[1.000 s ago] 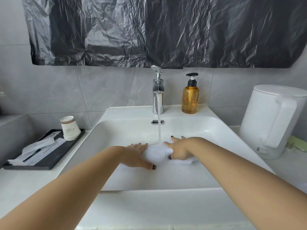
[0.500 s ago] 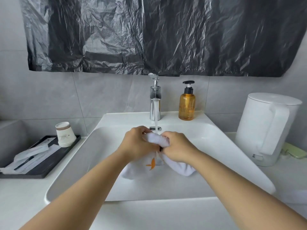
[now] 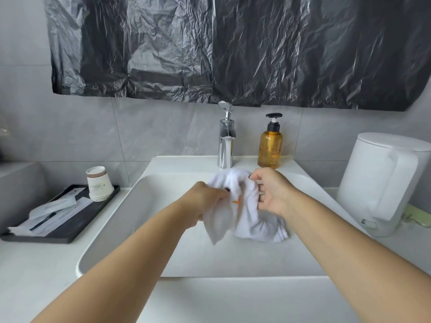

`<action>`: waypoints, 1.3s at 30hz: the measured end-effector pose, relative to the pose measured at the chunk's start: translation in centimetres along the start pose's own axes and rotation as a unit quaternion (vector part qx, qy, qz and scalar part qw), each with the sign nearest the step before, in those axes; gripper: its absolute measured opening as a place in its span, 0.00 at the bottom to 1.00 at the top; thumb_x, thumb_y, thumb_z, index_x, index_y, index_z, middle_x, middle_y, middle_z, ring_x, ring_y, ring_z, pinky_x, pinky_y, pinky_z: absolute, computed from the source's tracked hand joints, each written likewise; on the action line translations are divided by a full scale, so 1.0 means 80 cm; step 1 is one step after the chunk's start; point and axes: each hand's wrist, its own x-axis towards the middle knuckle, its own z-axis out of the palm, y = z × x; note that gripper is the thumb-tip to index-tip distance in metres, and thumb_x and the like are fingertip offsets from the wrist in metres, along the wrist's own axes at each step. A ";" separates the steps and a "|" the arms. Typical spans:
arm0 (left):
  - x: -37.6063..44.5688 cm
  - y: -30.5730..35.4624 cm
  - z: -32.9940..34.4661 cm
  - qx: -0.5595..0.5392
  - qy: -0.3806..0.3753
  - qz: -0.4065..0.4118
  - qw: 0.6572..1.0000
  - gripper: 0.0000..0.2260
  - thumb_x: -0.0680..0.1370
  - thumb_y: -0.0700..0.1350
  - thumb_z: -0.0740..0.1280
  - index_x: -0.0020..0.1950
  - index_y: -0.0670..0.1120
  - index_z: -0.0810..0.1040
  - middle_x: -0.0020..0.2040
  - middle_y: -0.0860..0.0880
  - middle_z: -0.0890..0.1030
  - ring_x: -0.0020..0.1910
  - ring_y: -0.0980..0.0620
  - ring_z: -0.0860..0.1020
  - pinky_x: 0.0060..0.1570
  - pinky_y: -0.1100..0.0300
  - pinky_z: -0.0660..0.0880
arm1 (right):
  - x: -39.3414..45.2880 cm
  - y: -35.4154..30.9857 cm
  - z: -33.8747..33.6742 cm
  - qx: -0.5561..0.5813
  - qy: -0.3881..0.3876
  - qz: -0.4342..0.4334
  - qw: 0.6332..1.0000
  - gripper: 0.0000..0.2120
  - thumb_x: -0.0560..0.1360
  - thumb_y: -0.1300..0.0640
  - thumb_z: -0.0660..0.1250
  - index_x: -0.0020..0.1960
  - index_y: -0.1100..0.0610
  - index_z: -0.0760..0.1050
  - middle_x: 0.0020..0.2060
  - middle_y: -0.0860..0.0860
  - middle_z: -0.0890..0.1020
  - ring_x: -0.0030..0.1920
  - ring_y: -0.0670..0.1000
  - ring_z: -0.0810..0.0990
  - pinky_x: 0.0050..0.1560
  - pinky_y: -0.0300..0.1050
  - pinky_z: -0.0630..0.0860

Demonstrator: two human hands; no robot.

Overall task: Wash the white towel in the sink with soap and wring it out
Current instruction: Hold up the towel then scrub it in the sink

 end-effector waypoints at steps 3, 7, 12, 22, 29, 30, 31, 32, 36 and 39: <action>0.006 -0.006 0.001 -0.079 0.036 -0.029 0.996 0.14 0.78 0.46 0.70 0.59 0.40 0.78 0.53 0.40 0.84 0.51 0.41 0.84 0.57 0.46 0.79 | -0.001 -0.019 0.008 -0.114 0.019 -0.067 0.991 0.03 0.72 0.63 0.63 0.41 0.56 0.71 0.43 0.55 0.74 0.42 0.56 0.72 0.42 0.47 0.70; 0.007 -0.014 -0.002 -0.158 0.037 -0.043 0.986 0.09 0.75 0.43 0.73 0.52 0.42 0.79 0.51 0.42 0.85 0.50 0.43 0.84 0.56 0.50 0.80 | -0.004 -0.081 0.028 -0.278 0.119 -0.311 0.901 0.11 0.72 0.63 0.64 0.51 0.54 0.79 0.49 0.53 0.78 0.51 0.56 0.74 0.49 0.45 0.70; 0.004 -0.016 -0.001 -0.139 -0.042 0.005 0.989 0.16 0.72 0.32 0.68 0.59 0.37 0.79 0.54 0.38 0.84 0.53 0.43 0.84 0.52 0.54 0.81 | -0.007 -0.151 0.065 -0.454 0.077 -0.443 0.769 0.30 0.75 0.59 0.64 0.75 0.58 0.62 0.74 0.53 0.64 0.74 0.53 0.63 0.68 0.41 0.60; 0.015 -0.029 0.004 -0.053 0.011 0.007 0.998 0.39 0.50 0.48 0.75 0.60 0.38 0.75 0.58 0.40 0.82 0.56 0.43 0.82 0.61 0.43 0.77 | 0.028 -0.133 0.093 -0.555 0.124 -0.454 0.686 0.22 0.73 0.47 0.66 0.61 0.61 0.77 0.61 0.54 0.76 0.63 0.56 0.73 0.61 0.48 0.73; -0.016 -0.014 -0.008 -0.143 0.127 0.086 0.978 0.33 0.62 0.50 0.77 0.64 0.42 0.72 0.58 0.41 0.81 0.54 0.44 0.83 0.58 0.42 0.79 | -0.025 -0.053 0.063 -0.479 -0.053 -0.398 0.780 0.38 0.70 0.65 0.67 0.78 0.55 0.58 0.78 0.55 0.54 0.78 0.52 0.53 0.74 0.39 0.52; -0.023 -0.012 -0.014 -0.168 0.130 0.098 0.972 0.29 0.63 0.50 0.77 0.60 0.42 0.75 0.55 0.40 0.83 0.51 0.43 0.84 0.56 0.42 0.80 | -0.037 -0.024 0.051 -0.458 -0.064 -0.399 0.791 0.38 0.70 0.67 0.67 0.77 0.55 0.59 0.77 0.54 0.55 0.78 0.51 0.53 0.73 0.36 0.52; -0.032 -0.010 -0.018 -0.191 0.129 0.104 0.967 0.24 0.66 0.48 0.78 0.58 0.42 0.76 0.53 0.41 0.84 0.50 0.43 0.85 0.55 0.42 0.81 | -0.048 0.004 0.039 -0.437 -0.074 -0.394 0.806 0.38 0.69 0.67 0.66 0.77 0.53 0.60 0.76 0.52 0.55 0.78 0.49 0.53 0.72 0.34 0.52; -0.039 -0.009 -0.021 -0.209 0.121 0.105 0.965 0.20 0.70 0.46 0.77 0.58 0.42 0.77 0.51 0.41 0.85 0.49 0.43 0.85 0.55 0.43 0.81 | -0.061 0.029 0.028 -0.416 -0.088 -0.384 0.820 0.39 0.69 0.67 0.67 0.76 0.51 0.60 0.75 0.49 0.55 0.77 0.46 0.52 0.72 0.34 0.52; -0.073 -0.007 -0.021 -0.261 0.000 0.138 0.955 0.15 0.70 0.37 0.68 0.56 0.37 0.76 0.48 0.39 0.84 0.47 0.42 0.84 0.55 0.48 0.79 | -0.077 0.077 0.007 -0.263 -0.150 -0.337 0.891 0.32 0.73 0.61 0.72 0.70 0.40 0.65 0.64 0.44 0.77 0.64 0.41 0.76 0.64 0.39 0.71; -0.089 -0.013 -0.014 -0.247 -0.027 0.169 0.954 0.19 0.65 0.35 0.66 0.56 0.39 0.78 0.46 0.43 0.85 0.45 0.47 0.83 0.52 0.55 0.80 | -0.072 0.077 0.000 -0.217 -0.101 -0.345 0.908 0.13 0.76 0.60 0.70 0.57 0.45 0.79 0.49 0.46 0.86 0.51 0.43 0.83 0.58 0.48 0.78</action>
